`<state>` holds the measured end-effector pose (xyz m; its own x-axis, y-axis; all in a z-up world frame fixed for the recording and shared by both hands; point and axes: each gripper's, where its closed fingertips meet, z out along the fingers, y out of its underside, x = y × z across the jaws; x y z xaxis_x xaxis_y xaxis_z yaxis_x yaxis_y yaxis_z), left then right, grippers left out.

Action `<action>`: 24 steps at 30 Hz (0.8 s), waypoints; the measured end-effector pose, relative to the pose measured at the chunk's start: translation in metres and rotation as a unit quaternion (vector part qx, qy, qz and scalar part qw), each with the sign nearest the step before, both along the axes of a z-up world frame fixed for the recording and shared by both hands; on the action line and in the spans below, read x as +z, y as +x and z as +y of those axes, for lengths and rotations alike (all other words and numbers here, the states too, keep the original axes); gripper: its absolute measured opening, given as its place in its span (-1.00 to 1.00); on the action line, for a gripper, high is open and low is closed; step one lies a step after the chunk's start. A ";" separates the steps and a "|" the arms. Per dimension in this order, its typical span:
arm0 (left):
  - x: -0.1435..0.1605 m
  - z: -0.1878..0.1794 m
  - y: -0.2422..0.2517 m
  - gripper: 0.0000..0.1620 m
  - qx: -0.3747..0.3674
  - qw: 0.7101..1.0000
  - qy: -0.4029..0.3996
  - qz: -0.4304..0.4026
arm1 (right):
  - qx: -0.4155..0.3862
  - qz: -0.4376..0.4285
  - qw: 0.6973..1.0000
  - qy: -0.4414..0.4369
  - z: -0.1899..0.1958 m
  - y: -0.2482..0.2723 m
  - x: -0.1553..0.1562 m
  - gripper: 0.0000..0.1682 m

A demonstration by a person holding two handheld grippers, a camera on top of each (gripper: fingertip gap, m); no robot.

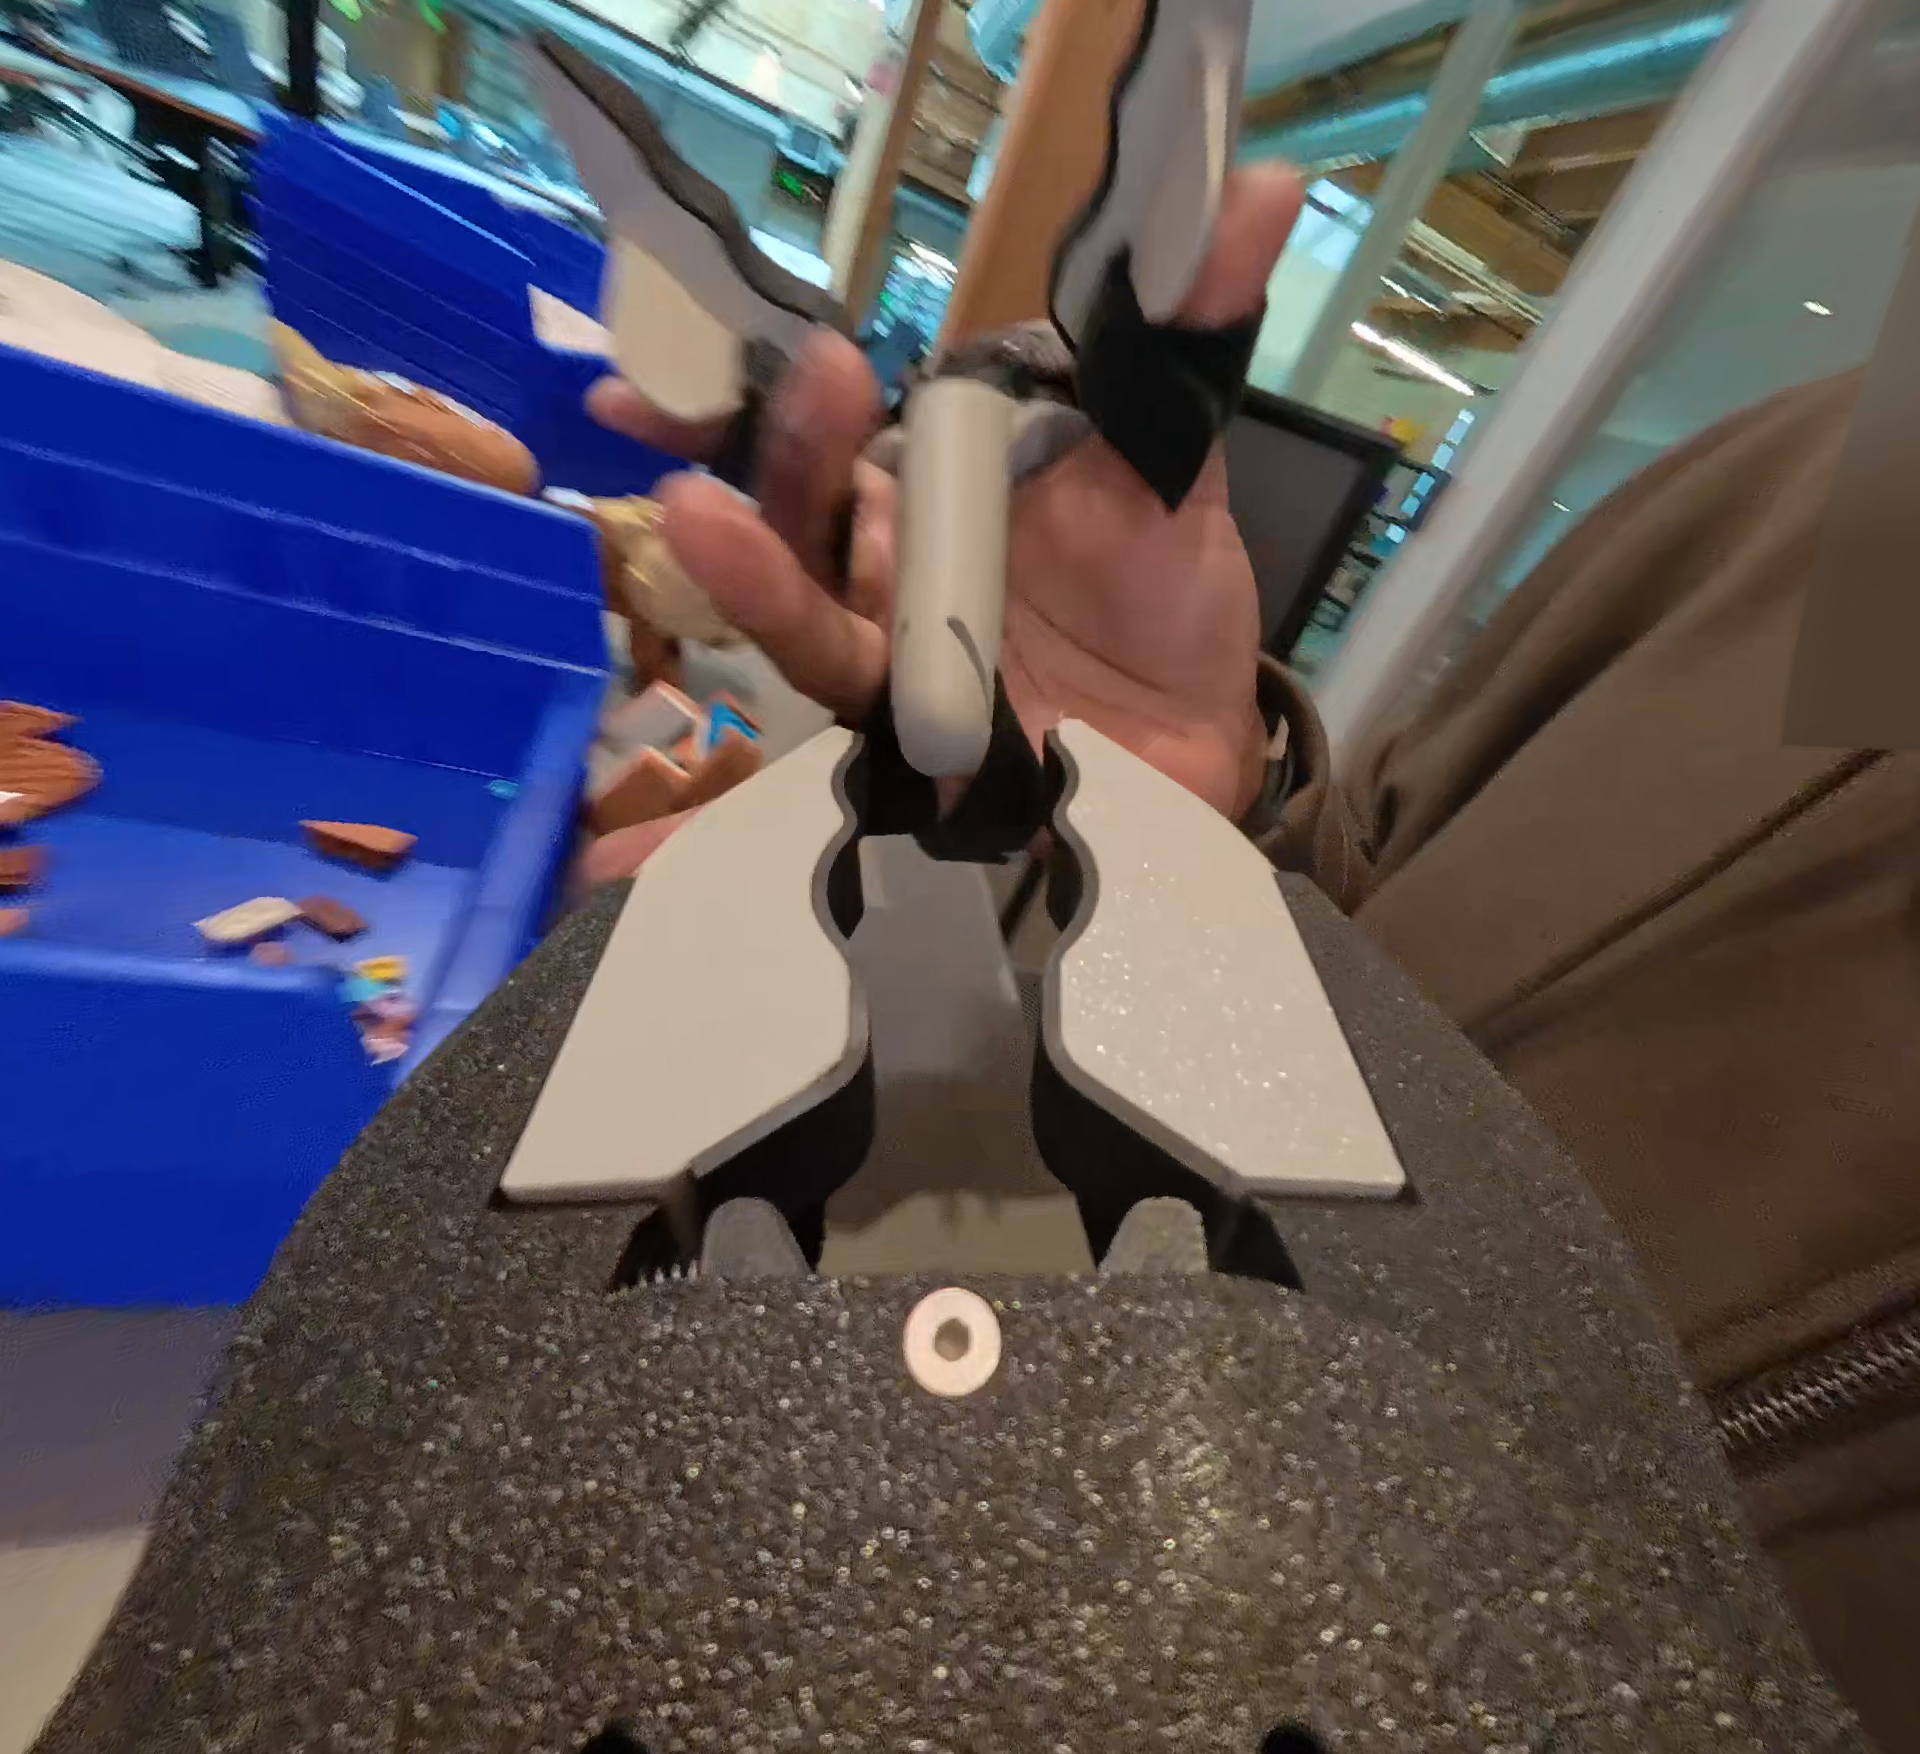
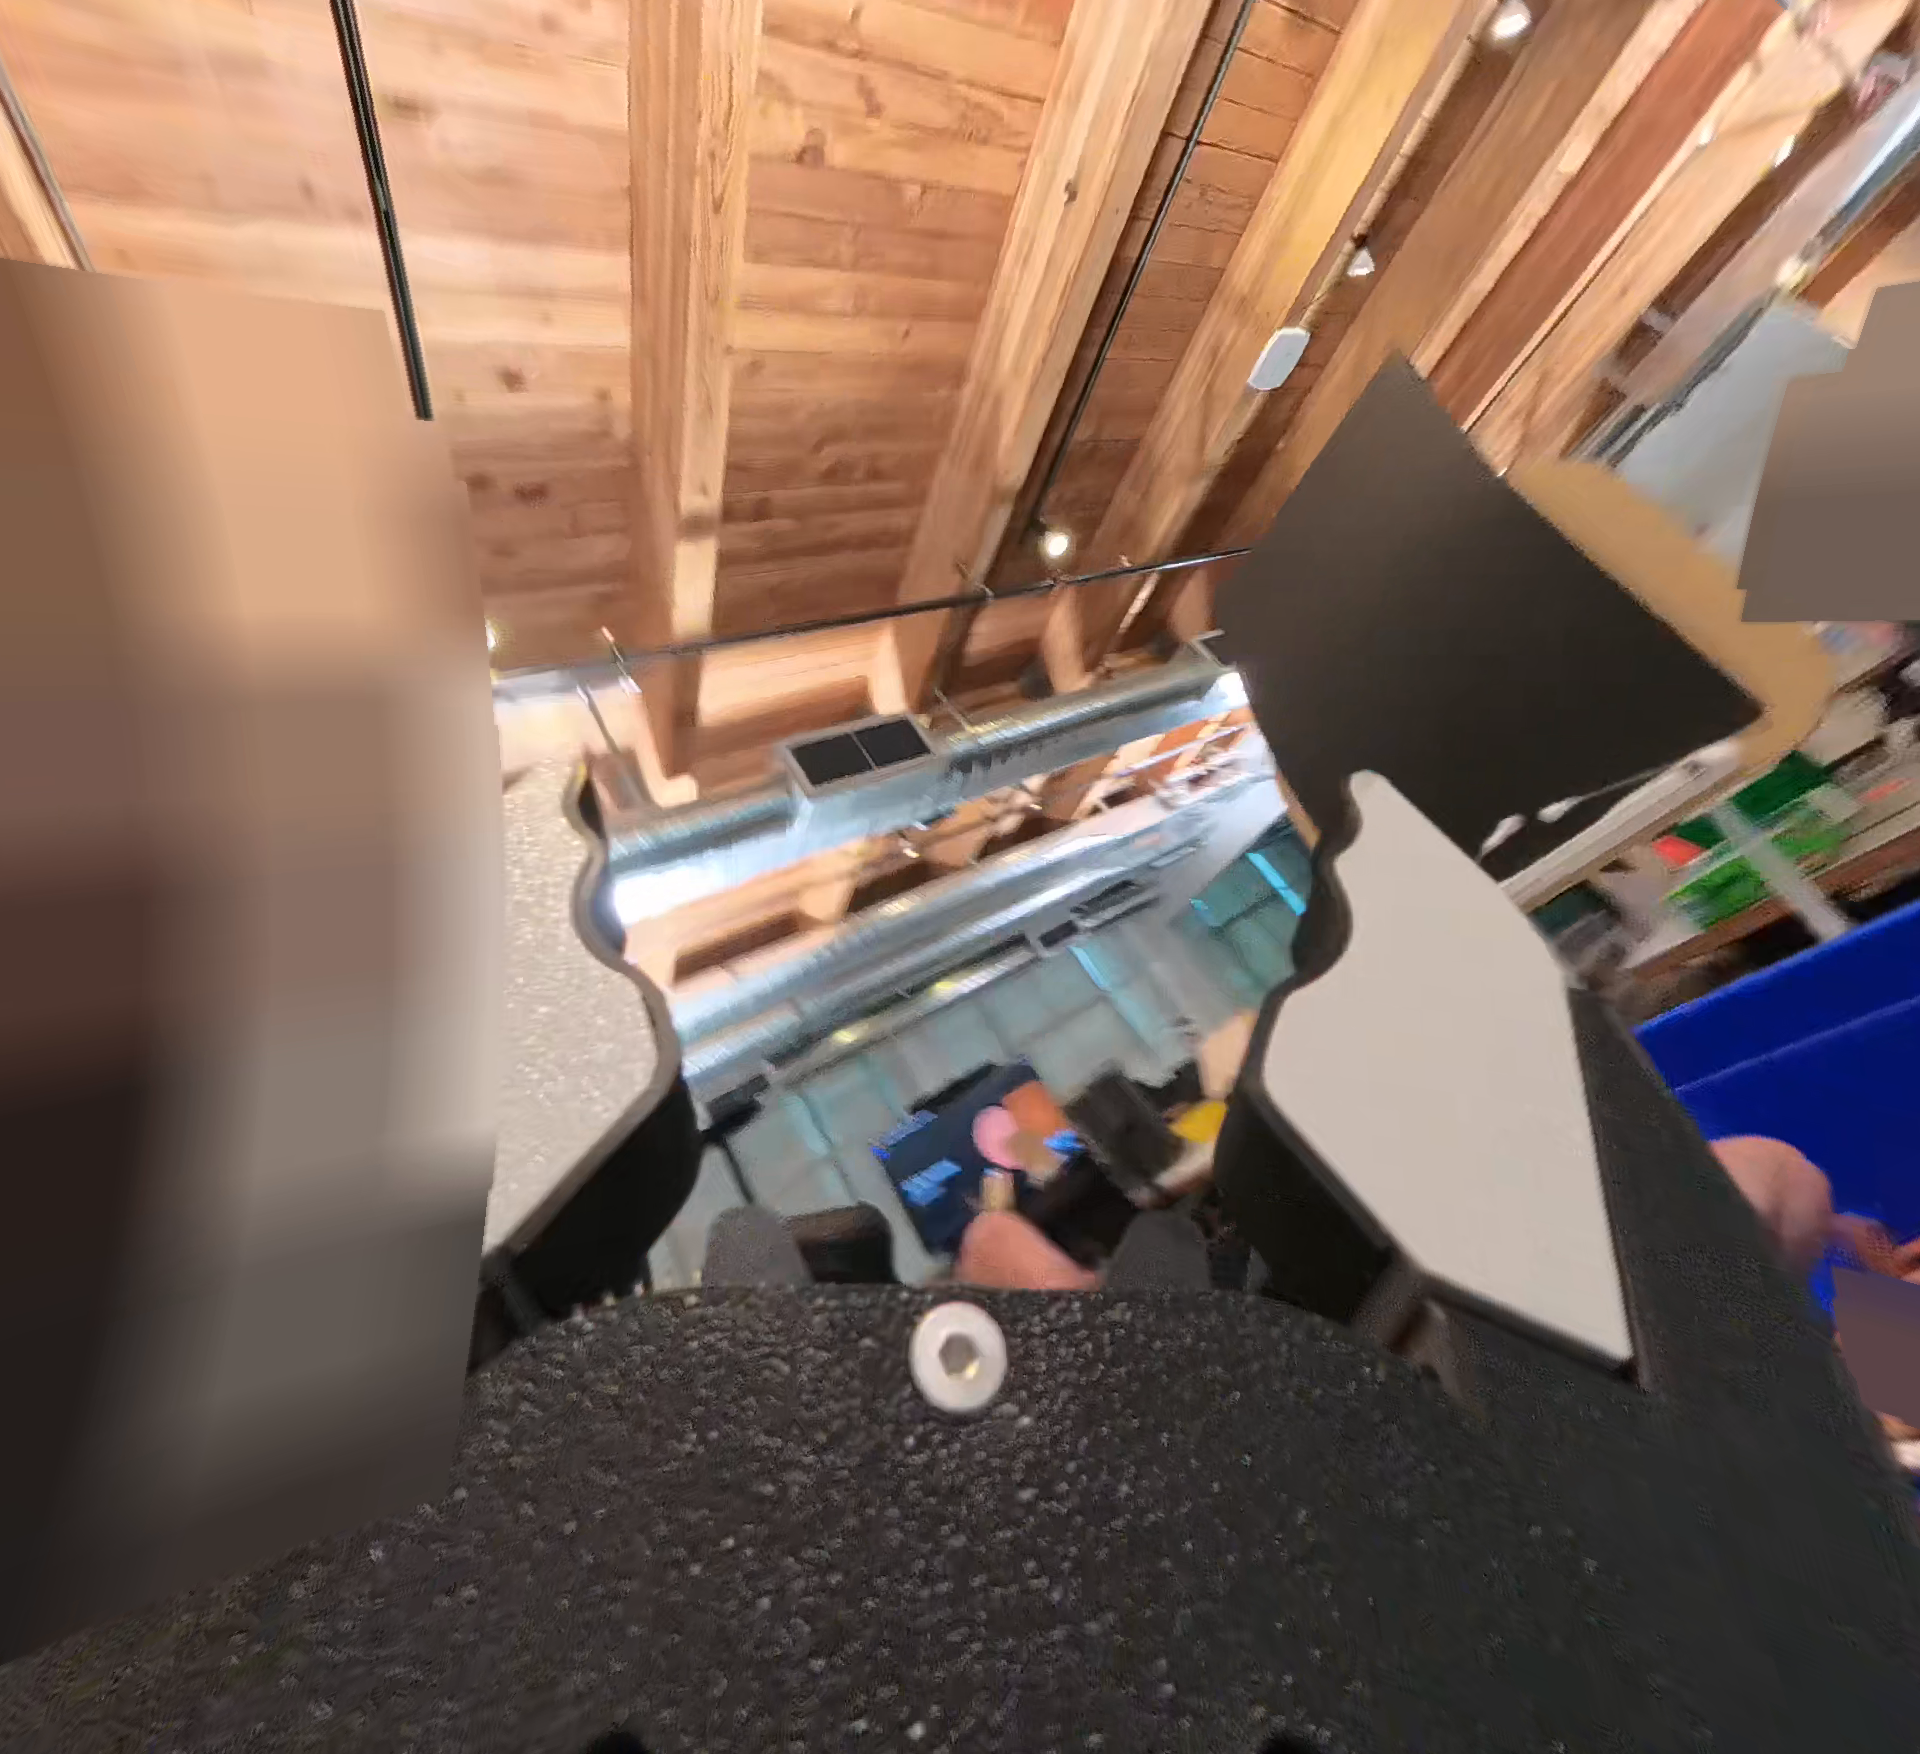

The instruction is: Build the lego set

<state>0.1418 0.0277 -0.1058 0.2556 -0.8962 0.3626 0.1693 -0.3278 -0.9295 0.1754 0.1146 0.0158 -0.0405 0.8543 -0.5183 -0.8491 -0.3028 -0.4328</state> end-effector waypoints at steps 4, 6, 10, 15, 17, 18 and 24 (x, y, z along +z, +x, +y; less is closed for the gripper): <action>0.015 0.028 -0.054 -0.62 0.111 0.991 0.063 0.041 | -0.046 -0.135 0.988 0.065 0.000 -0.007 -0.003 0.16; 0.020 0.046 -0.080 -0.63 0.169 0.977 0.102 0.083 | -0.015 -0.191 0.978 0.084 -0.004 -0.019 -0.012 -0.15; 0.033 0.074 -0.114 -0.76 0.223 0.954 0.159 0.124 | 0.047 -0.261 0.957 0.121 -0.019 -0.042 -0.034 -0.78; 0.039 0.122 -0.145 -1.00 0.303 0.925 0.183 0.136 | 0.046 -0.312 0.939 0.140 -0.020 -0.056 -0.057 -1.00; 0.038 0.140 -0.149 -1.00 0.302 0.933 0.155 0.123 | 0.020 -0.330 0.932 0.150 -0.015 -0.055 -0.058 -1.00; 0.037 0.146 -0.149 -1.00 0.294 0.937 0.148 0.119 | 0.010 -0.337 0.928 0.161 -0.013 -0.054 -0.058 -1.00; 0.022 0.175 -0.145 -0.95 0.255 0.936 0.136 0.199 | 0.007 -0.414 0.885 0.216 0.011 -0.046 -0.047 -1.00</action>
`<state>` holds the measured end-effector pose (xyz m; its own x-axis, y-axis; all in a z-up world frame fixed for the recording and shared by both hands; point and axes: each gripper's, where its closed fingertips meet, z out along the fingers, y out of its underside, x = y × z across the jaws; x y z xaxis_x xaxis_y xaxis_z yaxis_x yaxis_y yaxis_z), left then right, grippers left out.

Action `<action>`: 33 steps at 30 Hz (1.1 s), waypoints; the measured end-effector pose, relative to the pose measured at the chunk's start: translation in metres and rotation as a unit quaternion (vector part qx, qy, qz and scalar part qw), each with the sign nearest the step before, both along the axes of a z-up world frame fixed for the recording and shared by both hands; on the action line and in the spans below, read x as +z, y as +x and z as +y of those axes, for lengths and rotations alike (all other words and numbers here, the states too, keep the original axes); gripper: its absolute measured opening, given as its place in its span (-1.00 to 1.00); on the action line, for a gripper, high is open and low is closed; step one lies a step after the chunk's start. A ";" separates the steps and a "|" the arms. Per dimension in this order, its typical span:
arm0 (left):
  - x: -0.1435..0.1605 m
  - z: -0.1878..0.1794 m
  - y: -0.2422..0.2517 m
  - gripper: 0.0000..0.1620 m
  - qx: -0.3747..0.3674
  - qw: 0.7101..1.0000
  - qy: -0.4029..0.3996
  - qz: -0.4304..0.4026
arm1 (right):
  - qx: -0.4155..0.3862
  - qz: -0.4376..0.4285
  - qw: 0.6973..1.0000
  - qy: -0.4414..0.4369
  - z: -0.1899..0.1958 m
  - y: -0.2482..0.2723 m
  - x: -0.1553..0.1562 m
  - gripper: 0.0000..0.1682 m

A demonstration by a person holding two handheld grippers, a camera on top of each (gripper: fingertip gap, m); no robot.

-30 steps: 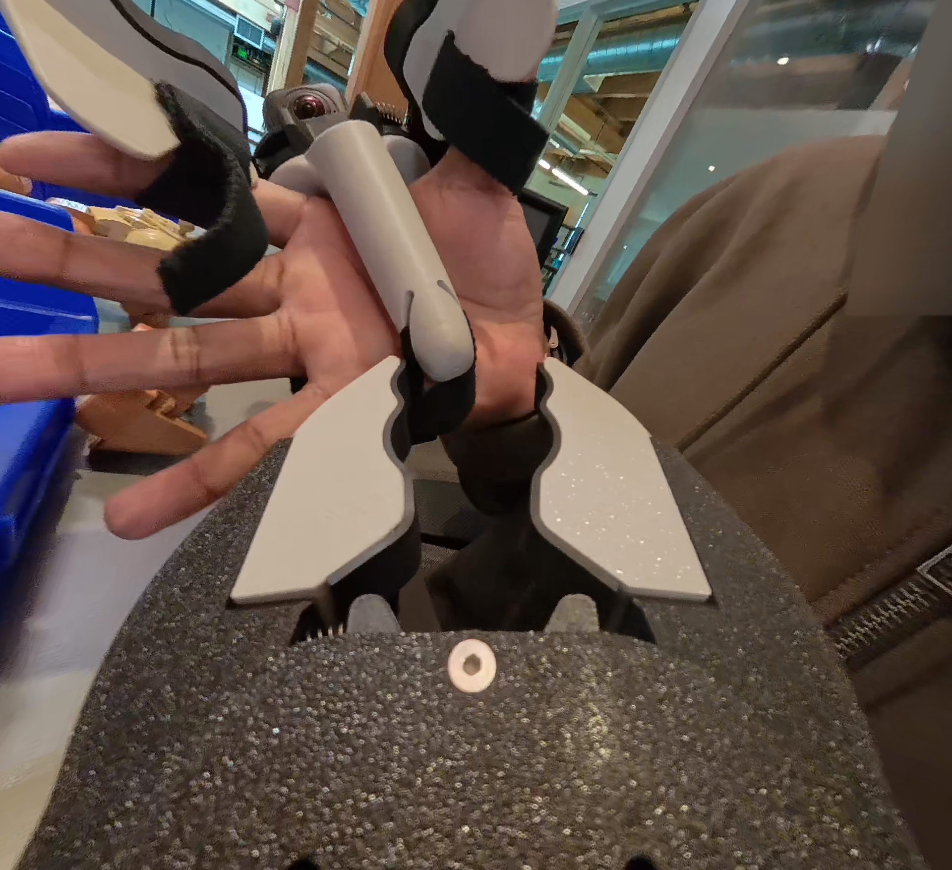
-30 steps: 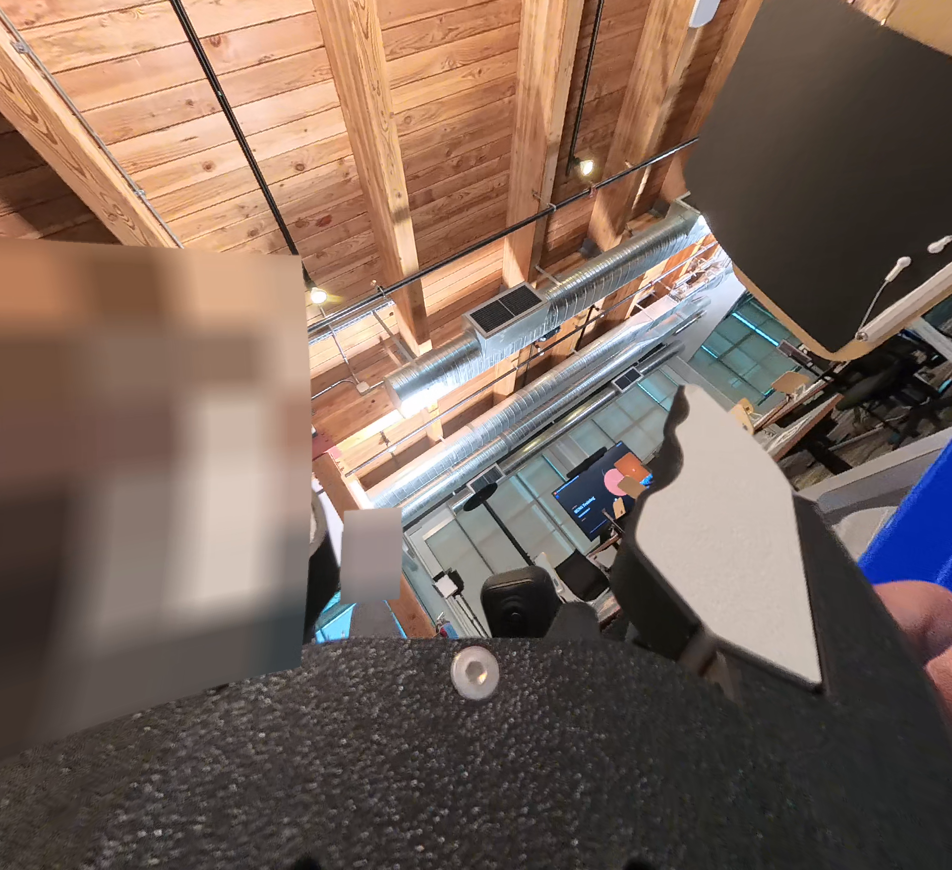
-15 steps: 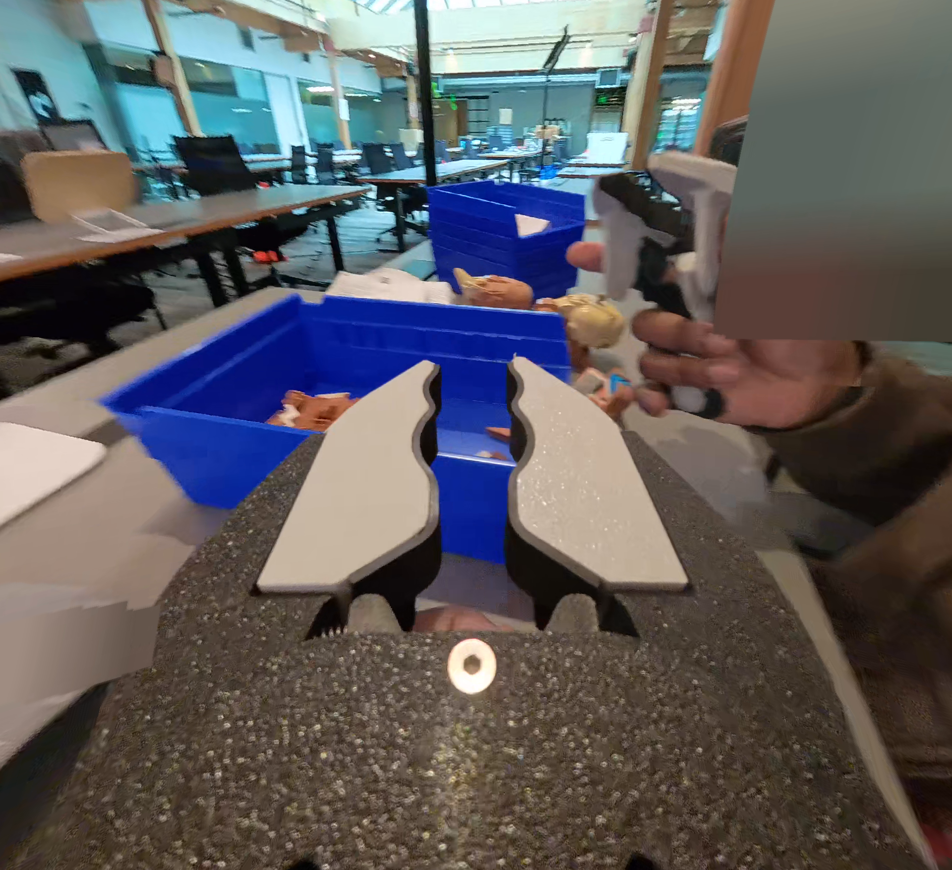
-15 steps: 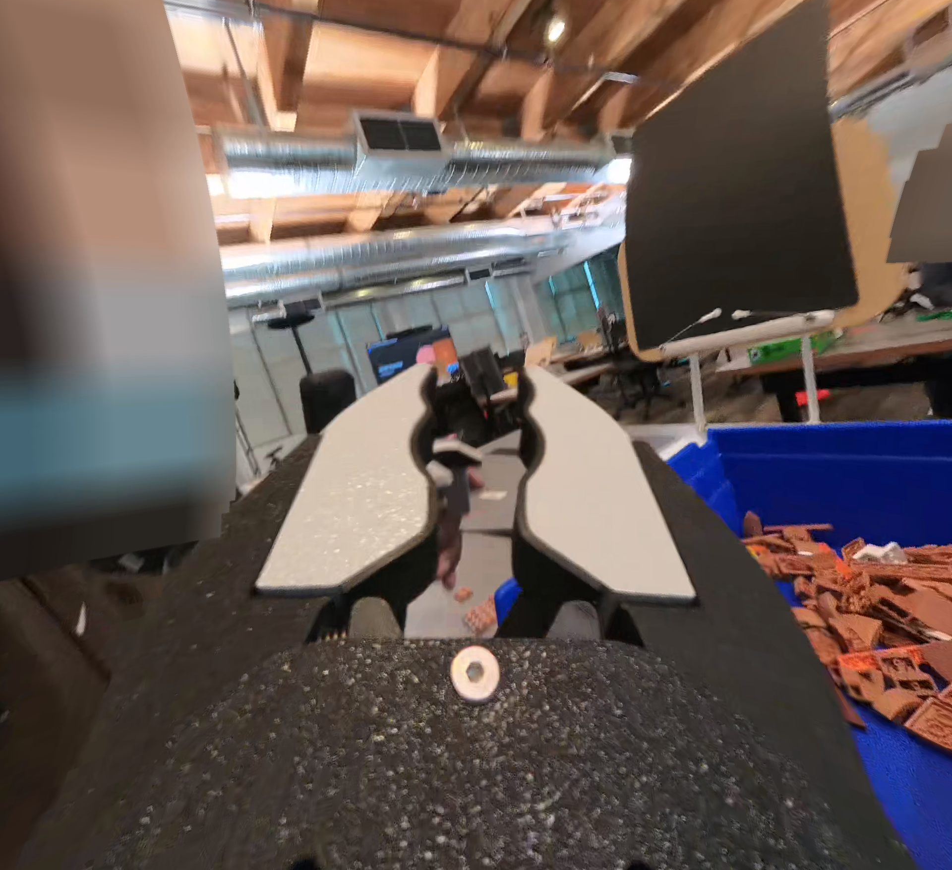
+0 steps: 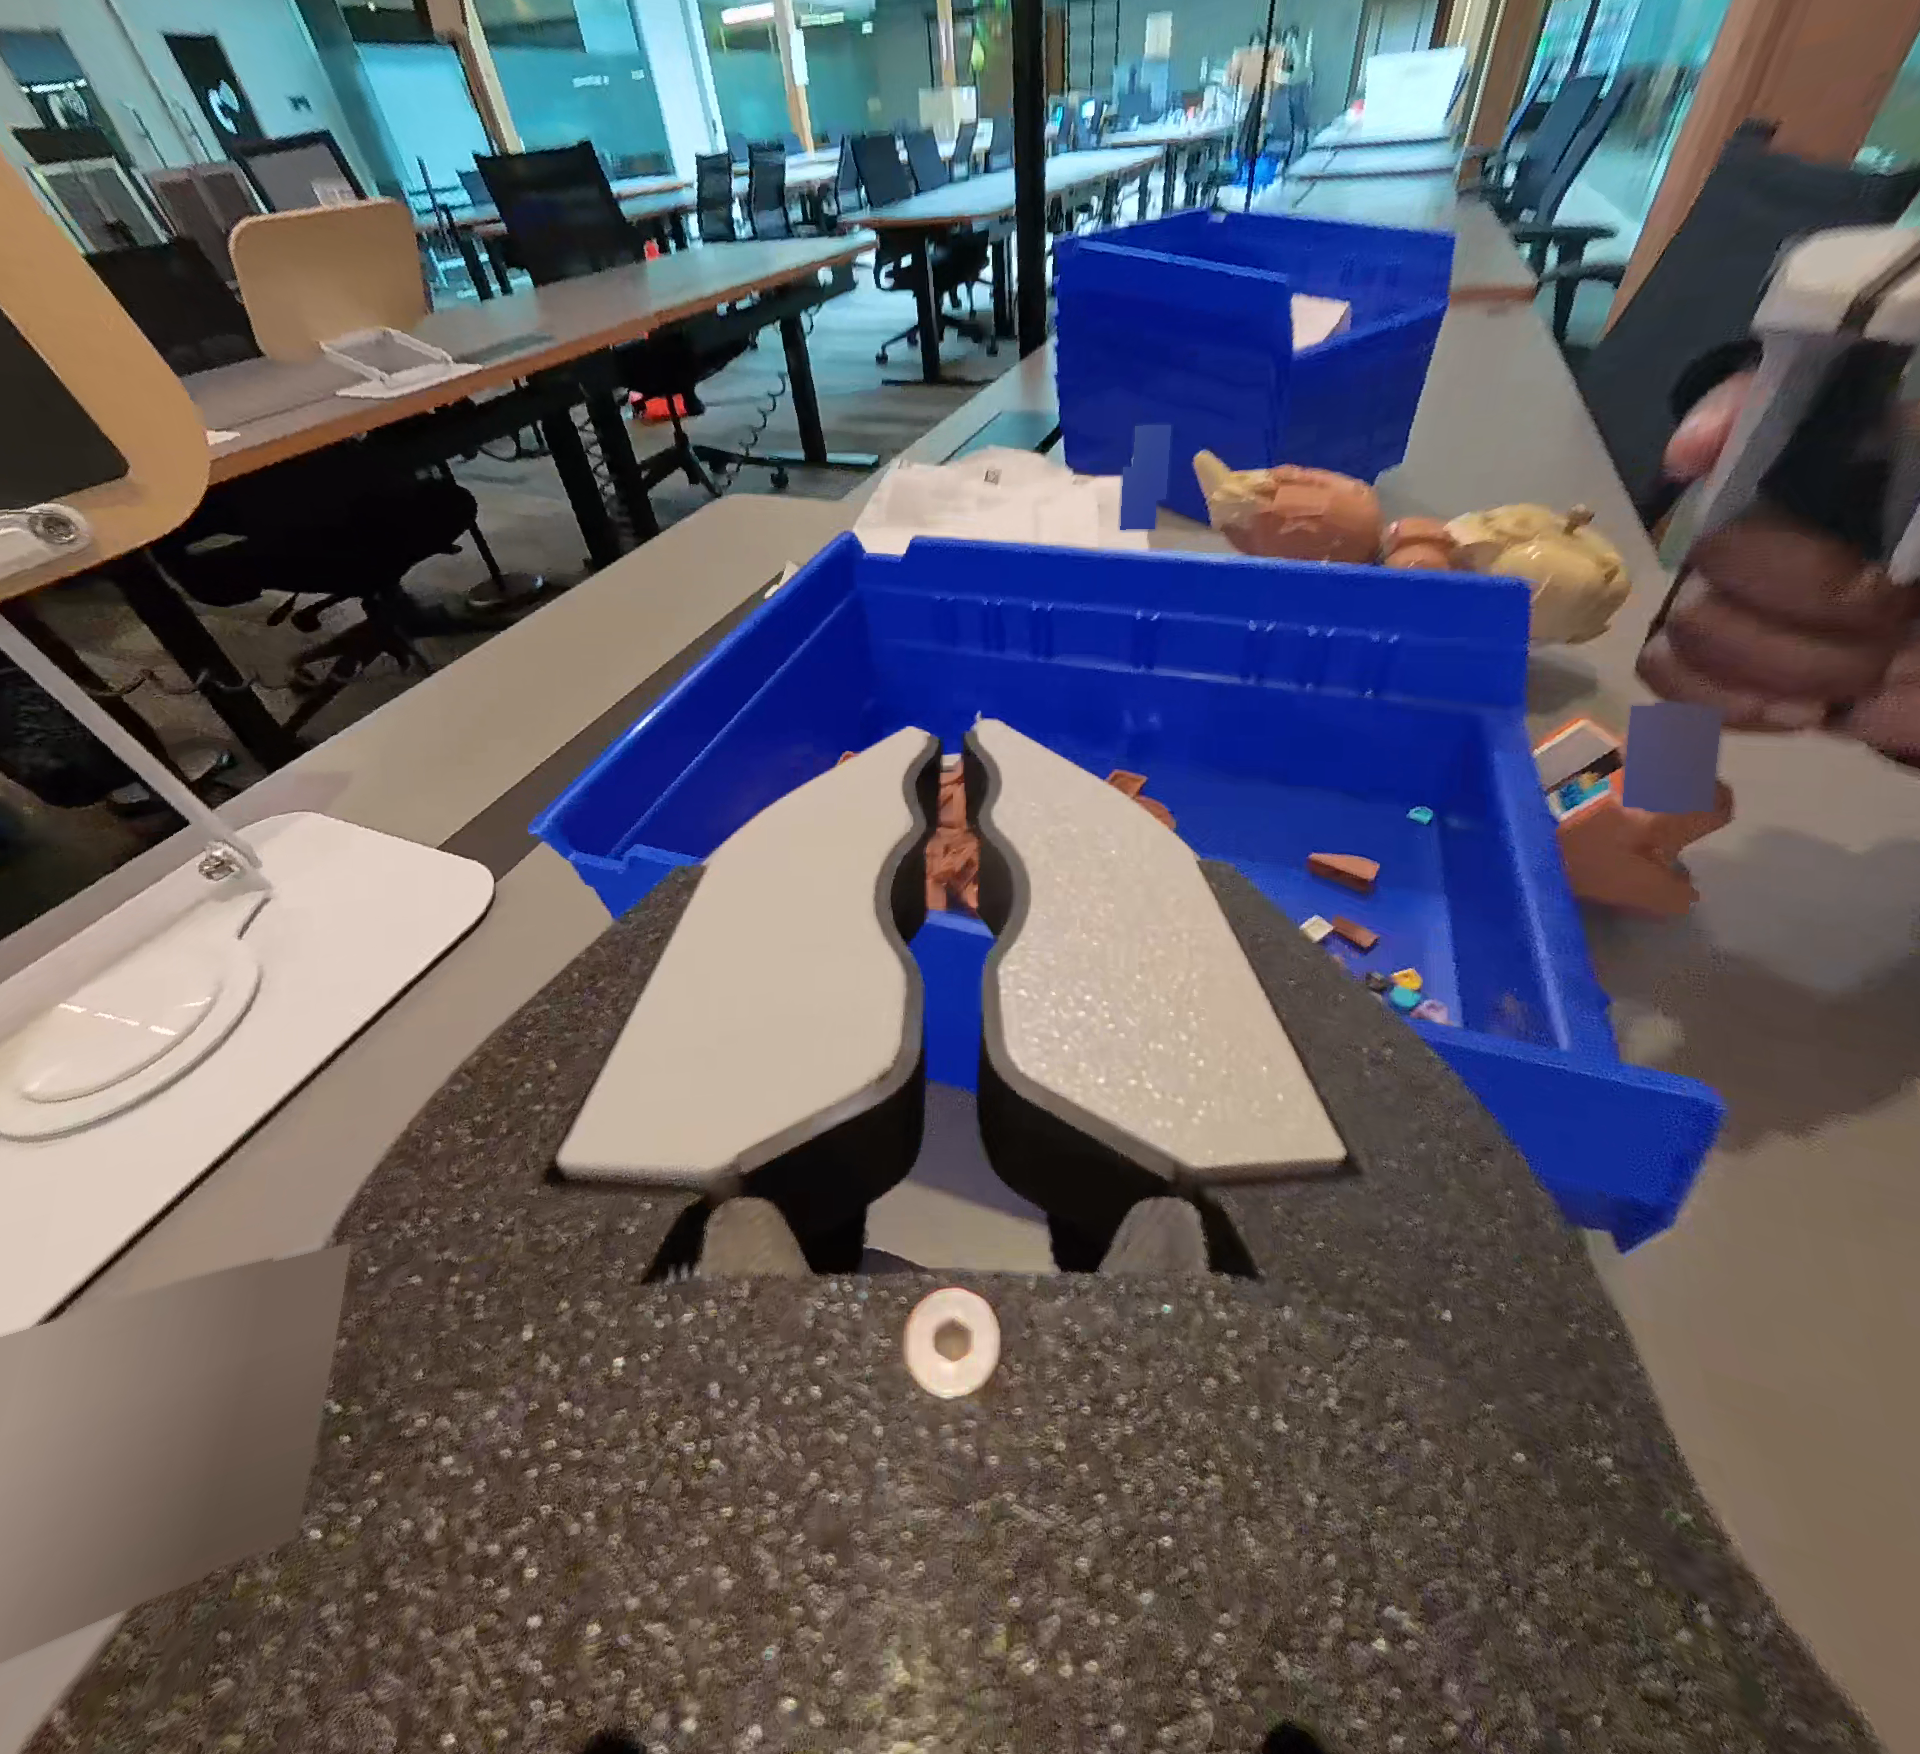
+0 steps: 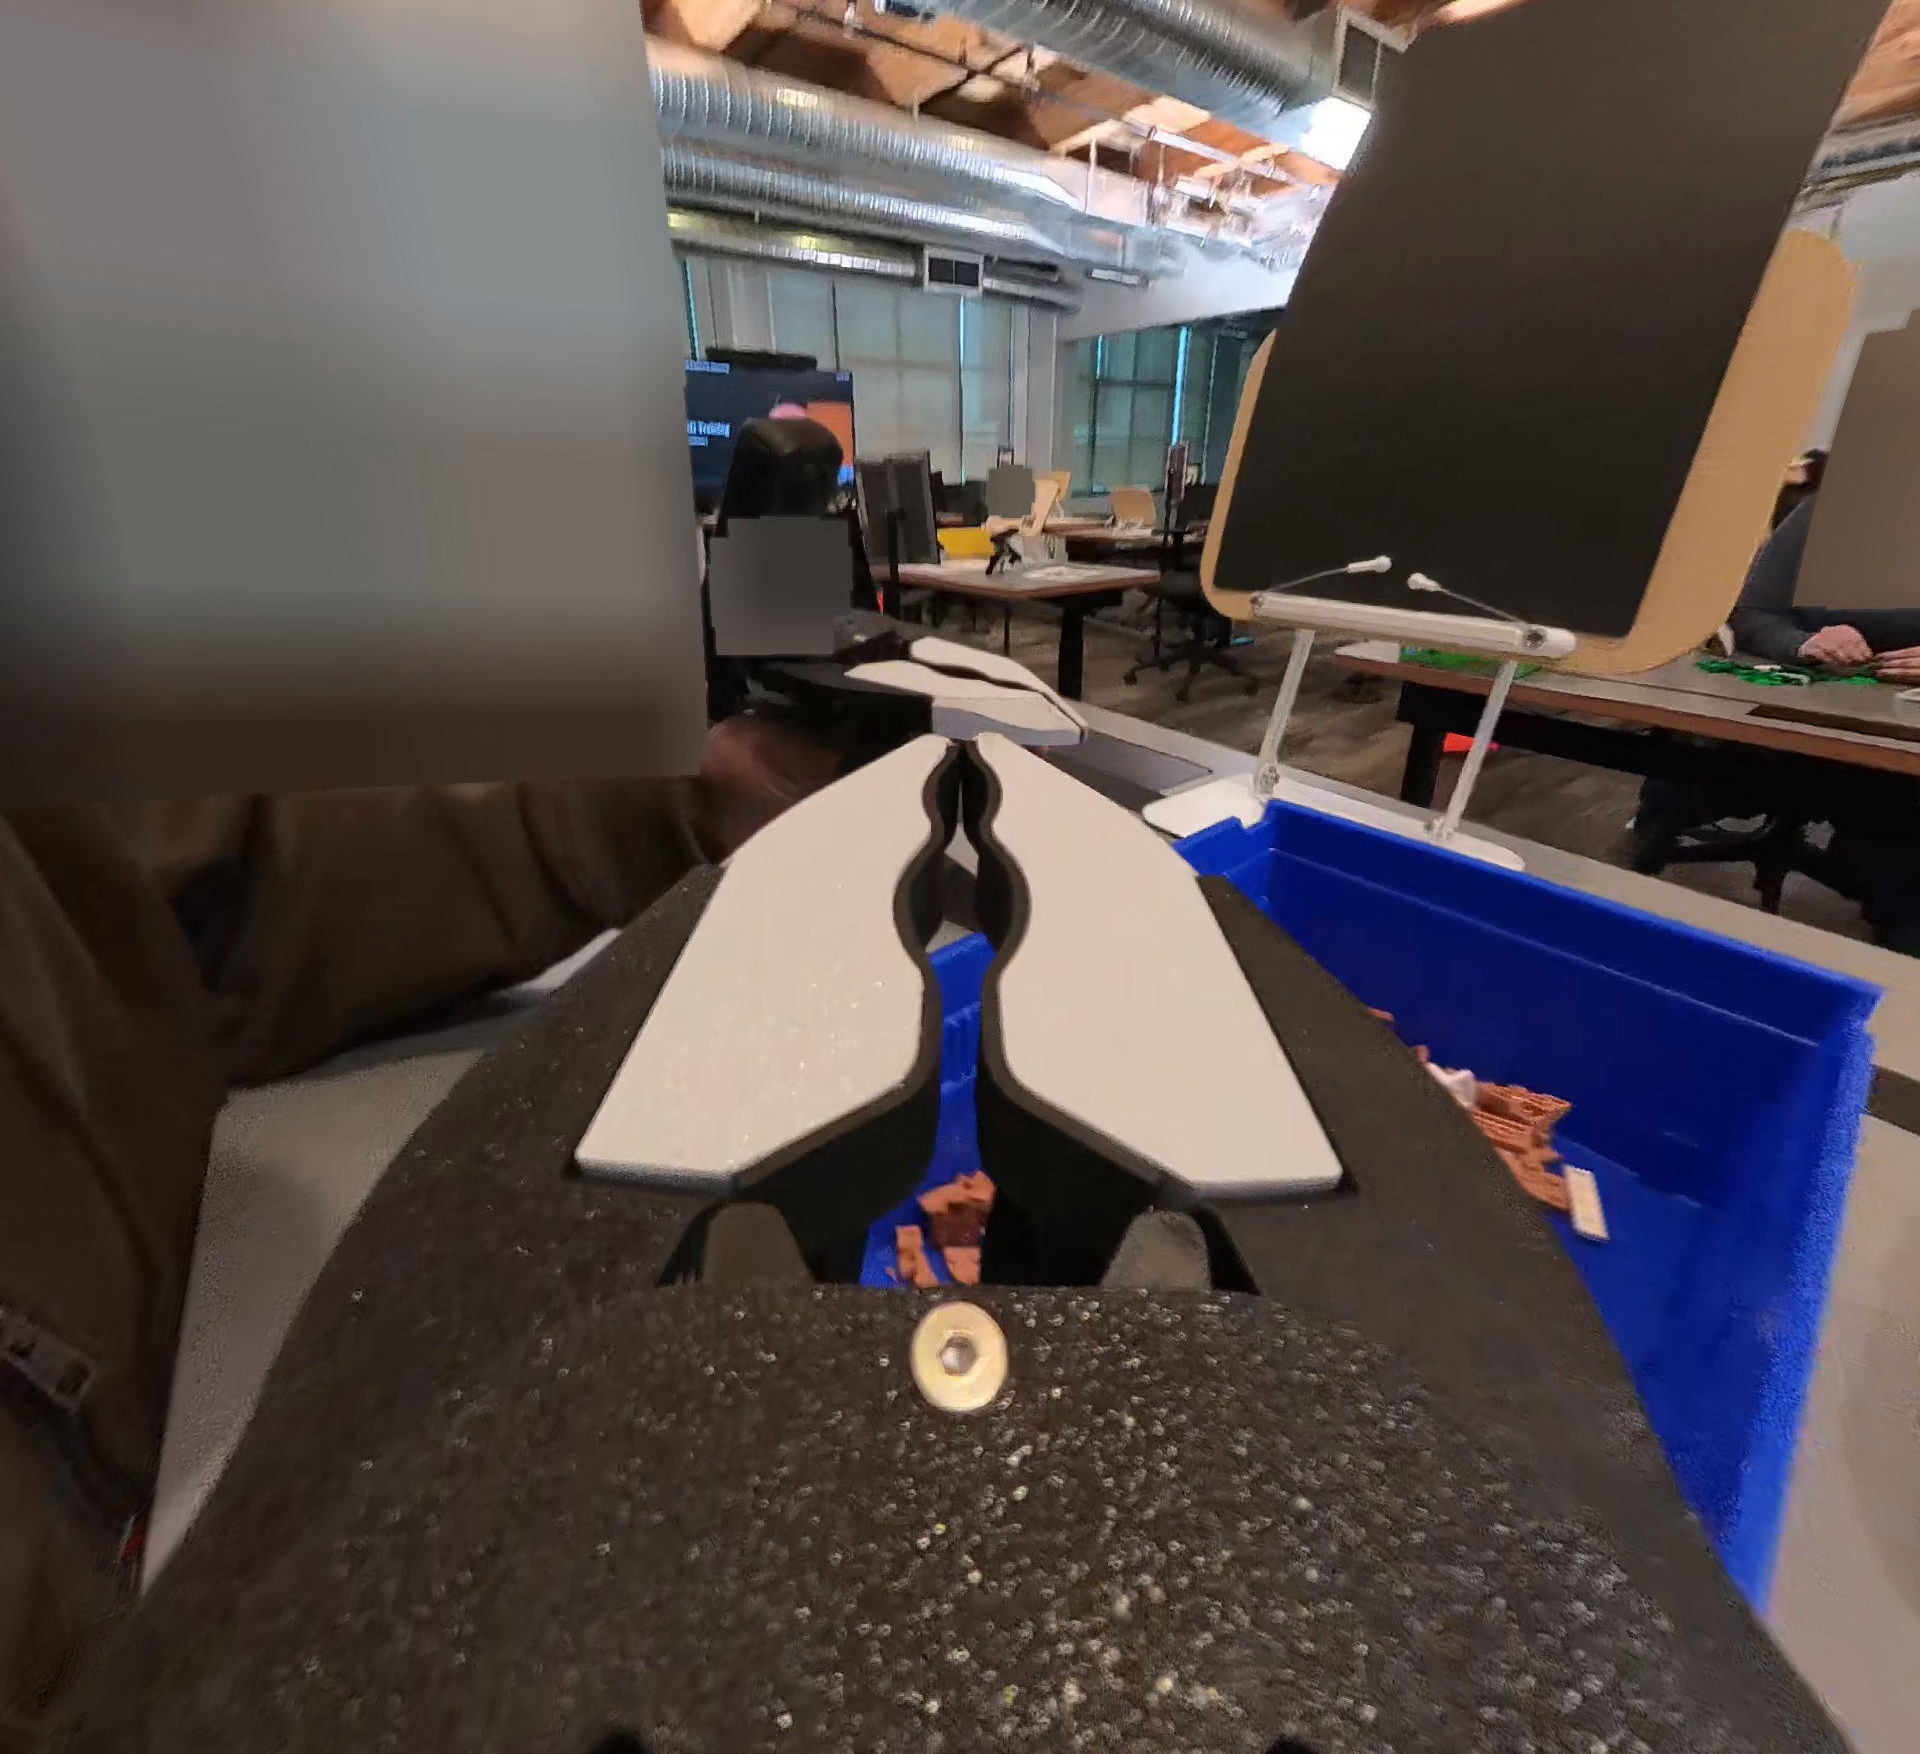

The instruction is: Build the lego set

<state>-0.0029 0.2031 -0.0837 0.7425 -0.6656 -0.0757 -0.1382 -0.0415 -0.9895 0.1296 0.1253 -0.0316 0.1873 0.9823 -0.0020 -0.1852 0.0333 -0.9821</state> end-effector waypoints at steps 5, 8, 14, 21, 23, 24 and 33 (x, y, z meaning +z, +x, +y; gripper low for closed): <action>-0.002 0.012 -0.008 -0.78 -0.001 1.000 -0.018 0.018 | 0.045 -0.045 0.998 -0.012 0.008 -0.008 -0.002 -1.00; -0.008 0.016 -0.016 -0.75 -0.001 0.999 -0.034 0.018 | 0.078 -0.026 0.996 -0.034 -0.008 -0.022 -0.006 -1.00; -0.026 0.020 -0.024 -0.70 -0.005 0.997 -0.068 0.029 | 0.074 0.005 0.995 -0.072 -0.033 -0.041 -0.033 -1.00; -0.039 0.022 -0.022 -0.67 -0.010 0.995 -0.093 0.043 | 0.080 0.007 0.985 -0.150 -0.040 -0.051 -0.063 -1.00; -0.040 0.022 -0.022 -0.66 -0.009 0.994 -0.095 0.045 | 0.089 -0.003 0.984 -0.156 -0.044 -0.056 -0.071 -1.00; -0.040 0.022 -0.022 -0.66 -0.009 0.994 -0.097 0.047 | 0.094 -0.005 0.983 -0.159 -0.046 -0.059 -0.074 -1.00; -0.040 0.024 -0.026 -0.63 -0.011 0.991 -0.108 0.073 | 0.111 -0.026 0.982 -0.153 -0.054 -0.069 -0.088 -1.00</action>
